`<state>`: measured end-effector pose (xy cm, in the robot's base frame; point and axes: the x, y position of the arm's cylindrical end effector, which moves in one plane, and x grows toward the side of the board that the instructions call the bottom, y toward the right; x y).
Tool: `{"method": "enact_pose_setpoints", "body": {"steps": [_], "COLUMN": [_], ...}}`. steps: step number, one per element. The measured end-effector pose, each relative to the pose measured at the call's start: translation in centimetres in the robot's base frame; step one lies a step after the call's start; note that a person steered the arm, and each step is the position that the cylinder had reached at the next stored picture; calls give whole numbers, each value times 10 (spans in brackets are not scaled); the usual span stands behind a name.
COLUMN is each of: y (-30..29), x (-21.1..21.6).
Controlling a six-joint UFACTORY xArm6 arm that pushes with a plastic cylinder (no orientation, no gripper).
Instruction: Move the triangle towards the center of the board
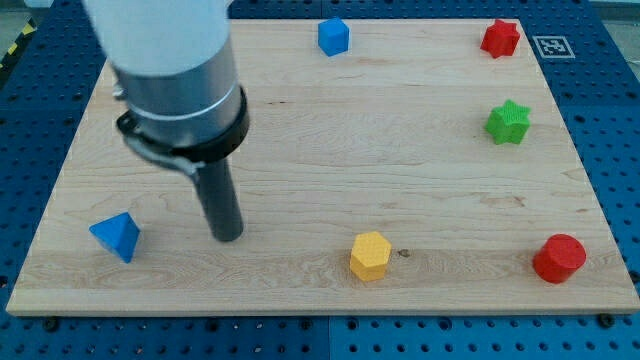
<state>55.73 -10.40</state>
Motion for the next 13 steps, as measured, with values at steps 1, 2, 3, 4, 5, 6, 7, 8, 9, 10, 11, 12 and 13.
{"method": "enact_pose_setpoints", "body": {"steps": [1,2,3,4,5,6,7,8,9,10,11,12,13], "y": [-5,-72,-150,-175,-139,-107,-104,-81,-74,-71,-108,-88,-52], "x": [39,46,42,5,1,2,28,45,-35,-43,-41,-49,-60]}}
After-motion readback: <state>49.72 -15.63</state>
